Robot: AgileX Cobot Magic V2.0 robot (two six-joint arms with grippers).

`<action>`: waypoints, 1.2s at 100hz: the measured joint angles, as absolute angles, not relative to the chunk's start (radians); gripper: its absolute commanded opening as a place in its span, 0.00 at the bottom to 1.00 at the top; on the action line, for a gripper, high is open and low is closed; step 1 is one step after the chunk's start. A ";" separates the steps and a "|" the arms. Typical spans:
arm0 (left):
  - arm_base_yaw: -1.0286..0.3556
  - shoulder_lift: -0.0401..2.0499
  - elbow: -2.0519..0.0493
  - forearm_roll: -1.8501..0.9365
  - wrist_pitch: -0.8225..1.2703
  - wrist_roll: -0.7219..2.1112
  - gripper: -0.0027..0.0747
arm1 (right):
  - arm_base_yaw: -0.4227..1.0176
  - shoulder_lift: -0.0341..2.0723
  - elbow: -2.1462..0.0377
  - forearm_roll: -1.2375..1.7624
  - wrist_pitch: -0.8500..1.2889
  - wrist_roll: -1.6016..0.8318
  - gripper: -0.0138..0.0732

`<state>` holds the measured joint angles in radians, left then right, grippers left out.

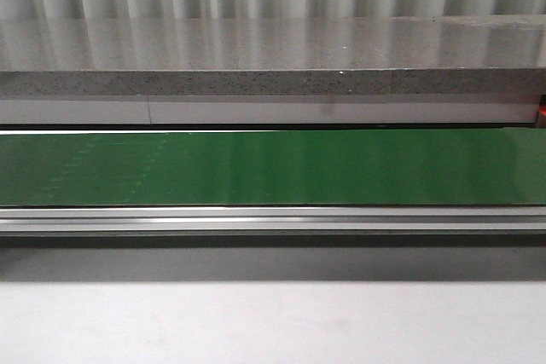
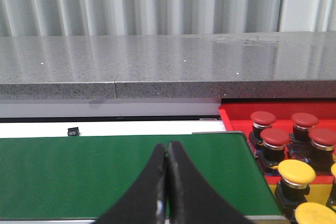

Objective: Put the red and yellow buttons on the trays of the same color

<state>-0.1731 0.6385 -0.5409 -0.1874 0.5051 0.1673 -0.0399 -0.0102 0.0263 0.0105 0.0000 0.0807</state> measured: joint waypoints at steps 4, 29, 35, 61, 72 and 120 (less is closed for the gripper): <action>-0.173 0.615 -0.518 -0.161 0.447 0.140 0.01 | -0.040 -0.010 0.026 0.010 0.000 0.081 0.08; -0.131 0.429 -0.302 -0.094 0.179 0.050 0.01 | -0.040 -0.010 0.026 0.010 0.000 0.081 0.08; -0.117 0.373 -0.250 -0.093 0.165 0.042 0.01 | -0.040 -0.010 0.026 0.010 0.000 0.081 0.08; -0.108 0.158 -0.063 -0.075 0.105 0.033 0.01 | -0.040 -0.010 0.026 0.010 0.000 0.081 0.08; -0.108 0.061 -0.003 -0.073 0.099 0.024 0.01 | -0.040 -0.010 0.026 0.010 0.000 0.081 0.08; -0.095 -0.005 -0.003 -0.071 0.082 0.016 0.01 | -0.040 -0.010 0.026 0.010 0.000 0.081 0.08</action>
<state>-0.0953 -0.0049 -0.0029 -0.0714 0.0824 0.0158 -0.0399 -0.0102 0.0263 0.0105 0.0000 0.0807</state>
